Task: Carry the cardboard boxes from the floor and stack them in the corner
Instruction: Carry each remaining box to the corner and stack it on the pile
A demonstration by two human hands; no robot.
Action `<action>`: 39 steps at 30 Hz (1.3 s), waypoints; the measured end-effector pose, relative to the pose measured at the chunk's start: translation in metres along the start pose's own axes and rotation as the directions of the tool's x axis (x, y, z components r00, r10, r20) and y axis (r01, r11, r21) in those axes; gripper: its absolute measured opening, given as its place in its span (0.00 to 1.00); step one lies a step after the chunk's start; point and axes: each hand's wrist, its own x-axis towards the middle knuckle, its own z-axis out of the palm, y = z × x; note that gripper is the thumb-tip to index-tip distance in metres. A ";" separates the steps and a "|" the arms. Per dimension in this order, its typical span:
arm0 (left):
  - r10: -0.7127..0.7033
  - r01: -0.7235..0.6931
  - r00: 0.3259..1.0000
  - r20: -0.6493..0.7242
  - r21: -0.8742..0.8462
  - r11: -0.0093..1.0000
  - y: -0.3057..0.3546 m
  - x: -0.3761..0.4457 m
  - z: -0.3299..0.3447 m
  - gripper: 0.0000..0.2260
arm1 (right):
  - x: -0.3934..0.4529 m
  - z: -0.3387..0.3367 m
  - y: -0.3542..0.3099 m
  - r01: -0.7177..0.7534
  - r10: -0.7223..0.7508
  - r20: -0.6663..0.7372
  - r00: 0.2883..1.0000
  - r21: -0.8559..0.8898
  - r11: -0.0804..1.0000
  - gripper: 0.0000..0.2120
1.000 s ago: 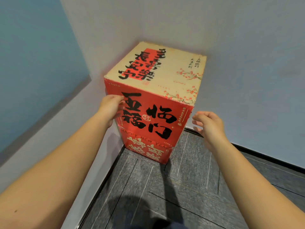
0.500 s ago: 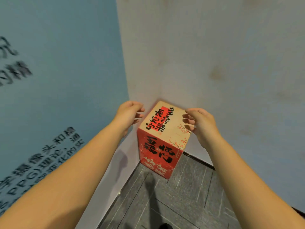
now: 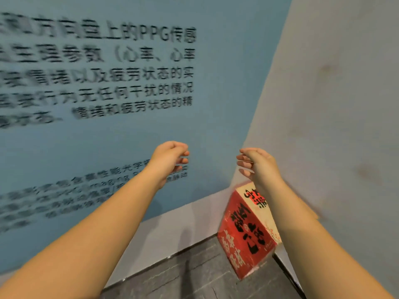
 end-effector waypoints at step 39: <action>-0.277 -0.182 -0.206 -0.939 -0.241 0.953 -0.160 -0.766 -0.347 0.08 | -0.695 0.351 0.166 0.146 0.371 0.912 -0.176 -0.349 0.926 0.08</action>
